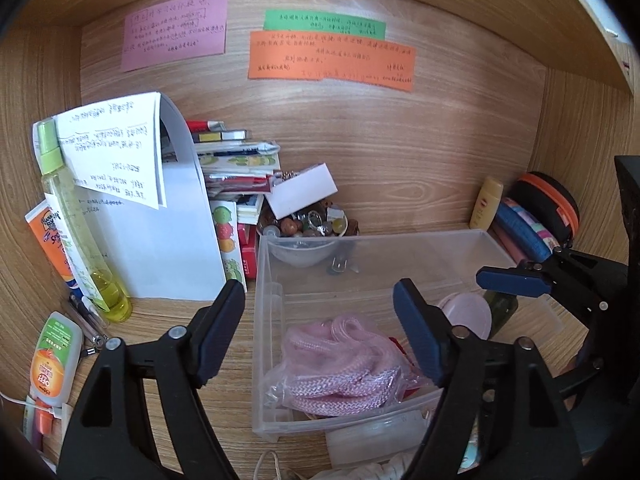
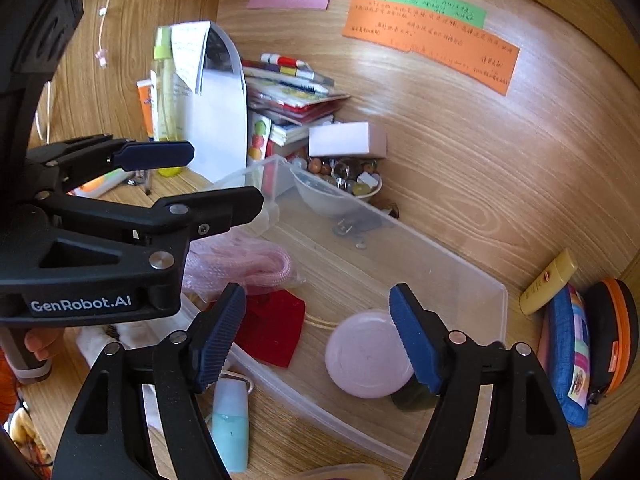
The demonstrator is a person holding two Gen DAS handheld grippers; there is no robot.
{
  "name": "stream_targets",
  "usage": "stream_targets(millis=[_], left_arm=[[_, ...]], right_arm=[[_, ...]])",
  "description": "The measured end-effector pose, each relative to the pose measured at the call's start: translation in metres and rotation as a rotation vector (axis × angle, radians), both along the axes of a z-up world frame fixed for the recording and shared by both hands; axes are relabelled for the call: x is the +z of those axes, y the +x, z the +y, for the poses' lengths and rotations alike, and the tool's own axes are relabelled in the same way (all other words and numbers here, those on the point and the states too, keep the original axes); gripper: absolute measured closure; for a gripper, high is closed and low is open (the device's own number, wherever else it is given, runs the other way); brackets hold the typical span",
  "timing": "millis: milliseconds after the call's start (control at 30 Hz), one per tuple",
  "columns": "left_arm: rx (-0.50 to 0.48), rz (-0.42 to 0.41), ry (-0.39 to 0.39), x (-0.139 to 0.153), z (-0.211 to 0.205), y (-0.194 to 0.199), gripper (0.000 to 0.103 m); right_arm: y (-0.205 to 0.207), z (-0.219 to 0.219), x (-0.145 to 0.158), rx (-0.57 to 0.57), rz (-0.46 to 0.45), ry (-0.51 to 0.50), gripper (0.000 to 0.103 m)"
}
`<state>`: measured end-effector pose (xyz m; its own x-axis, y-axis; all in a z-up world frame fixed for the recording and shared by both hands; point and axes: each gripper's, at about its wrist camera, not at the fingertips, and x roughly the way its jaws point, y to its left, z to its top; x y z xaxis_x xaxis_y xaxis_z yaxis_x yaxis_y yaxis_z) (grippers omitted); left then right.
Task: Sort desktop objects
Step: 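Release the rope bag with the left gripper while the right releases the pink fan into the box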
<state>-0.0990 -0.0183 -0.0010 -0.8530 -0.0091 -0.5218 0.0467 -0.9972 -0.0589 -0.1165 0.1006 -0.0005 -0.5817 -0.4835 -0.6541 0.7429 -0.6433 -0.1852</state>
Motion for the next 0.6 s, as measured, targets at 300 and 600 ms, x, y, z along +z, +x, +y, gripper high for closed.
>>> stream_targets(millis=[300,600], left_arm=[[0.032,0.043,-0.004,0.012,-0.006,0.018,0.015],[0.048,0.076,-0.035,0.029,-0.012,0.052,0.008]], right_arm=[[0.016,0.025,0.023,-0.013,0.04,-0.089,0.023],[0.03,0.064,0.033,-0.073,0.071,-0.122,0.02]])
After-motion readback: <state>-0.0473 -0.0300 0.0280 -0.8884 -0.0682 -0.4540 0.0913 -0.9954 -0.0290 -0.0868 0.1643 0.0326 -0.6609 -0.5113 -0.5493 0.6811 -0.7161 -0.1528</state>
